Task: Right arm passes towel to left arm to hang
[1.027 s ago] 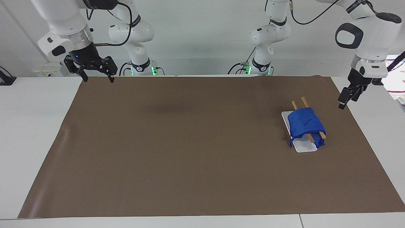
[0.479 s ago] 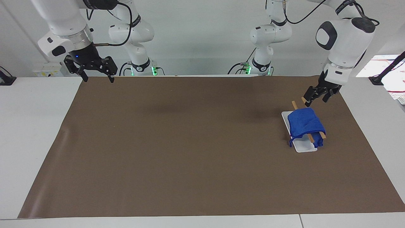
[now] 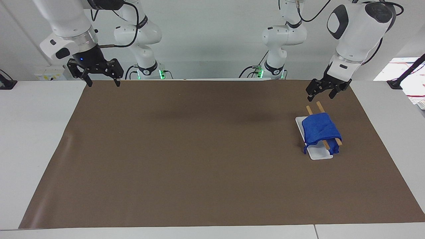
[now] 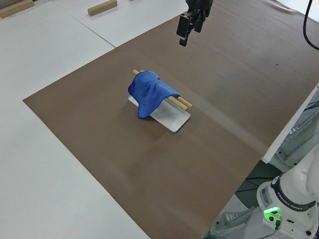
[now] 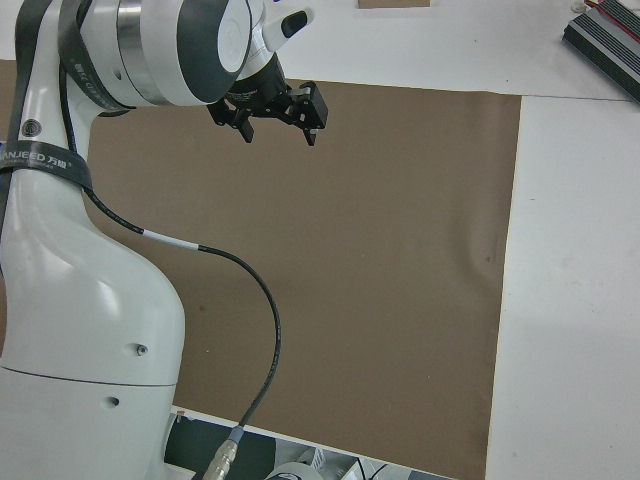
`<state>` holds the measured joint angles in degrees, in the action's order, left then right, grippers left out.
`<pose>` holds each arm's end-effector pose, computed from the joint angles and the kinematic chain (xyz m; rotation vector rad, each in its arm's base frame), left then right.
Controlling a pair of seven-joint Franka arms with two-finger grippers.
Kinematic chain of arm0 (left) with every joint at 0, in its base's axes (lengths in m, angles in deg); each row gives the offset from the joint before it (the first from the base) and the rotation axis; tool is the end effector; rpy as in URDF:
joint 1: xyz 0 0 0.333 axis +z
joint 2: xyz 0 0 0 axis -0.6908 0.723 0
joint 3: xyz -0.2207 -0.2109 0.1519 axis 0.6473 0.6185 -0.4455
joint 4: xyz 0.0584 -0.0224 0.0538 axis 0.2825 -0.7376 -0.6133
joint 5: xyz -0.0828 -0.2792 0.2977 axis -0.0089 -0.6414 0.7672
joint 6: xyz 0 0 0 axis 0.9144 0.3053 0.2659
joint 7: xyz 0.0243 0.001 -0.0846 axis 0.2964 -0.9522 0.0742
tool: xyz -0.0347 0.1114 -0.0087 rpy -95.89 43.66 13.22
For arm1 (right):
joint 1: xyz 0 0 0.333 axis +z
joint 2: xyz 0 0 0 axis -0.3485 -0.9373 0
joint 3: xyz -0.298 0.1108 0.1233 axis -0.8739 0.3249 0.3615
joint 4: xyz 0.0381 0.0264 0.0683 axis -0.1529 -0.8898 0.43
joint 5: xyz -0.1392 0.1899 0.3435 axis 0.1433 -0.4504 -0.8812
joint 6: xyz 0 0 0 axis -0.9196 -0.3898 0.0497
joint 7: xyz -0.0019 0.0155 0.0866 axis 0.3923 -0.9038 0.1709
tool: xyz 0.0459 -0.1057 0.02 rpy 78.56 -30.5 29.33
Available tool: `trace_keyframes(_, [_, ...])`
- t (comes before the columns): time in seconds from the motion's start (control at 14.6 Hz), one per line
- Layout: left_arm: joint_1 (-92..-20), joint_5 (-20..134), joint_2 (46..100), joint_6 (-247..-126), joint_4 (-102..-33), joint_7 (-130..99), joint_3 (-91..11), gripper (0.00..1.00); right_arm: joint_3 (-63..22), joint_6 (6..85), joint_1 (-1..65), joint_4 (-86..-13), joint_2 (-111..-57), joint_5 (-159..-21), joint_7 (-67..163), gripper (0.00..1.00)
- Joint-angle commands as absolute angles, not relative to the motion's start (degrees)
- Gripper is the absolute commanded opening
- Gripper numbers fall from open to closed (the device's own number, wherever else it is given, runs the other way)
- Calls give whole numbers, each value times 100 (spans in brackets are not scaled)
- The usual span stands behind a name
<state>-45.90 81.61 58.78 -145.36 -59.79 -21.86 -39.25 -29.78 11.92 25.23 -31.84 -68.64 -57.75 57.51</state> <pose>0.5538 -0.0633 0.5953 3.1301 0.0762 0.0005 0.5659 0.0211 0.6688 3.1113 0.0259 -0.0475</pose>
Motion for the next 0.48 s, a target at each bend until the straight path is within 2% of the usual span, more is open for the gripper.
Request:
trace_keyframes(0.0, [-4704,8245,6222,-14009,-5399,-2264,-3999,100,-2948,1286,2452,-3292,-6775,-5915,5619,100])
trace_keyframes(0.41, [-4704,8236,6029,-13981,-5802,-2281,-3999,100,-2957,1295,2461,-3301,-6766,-5977,5926,100])
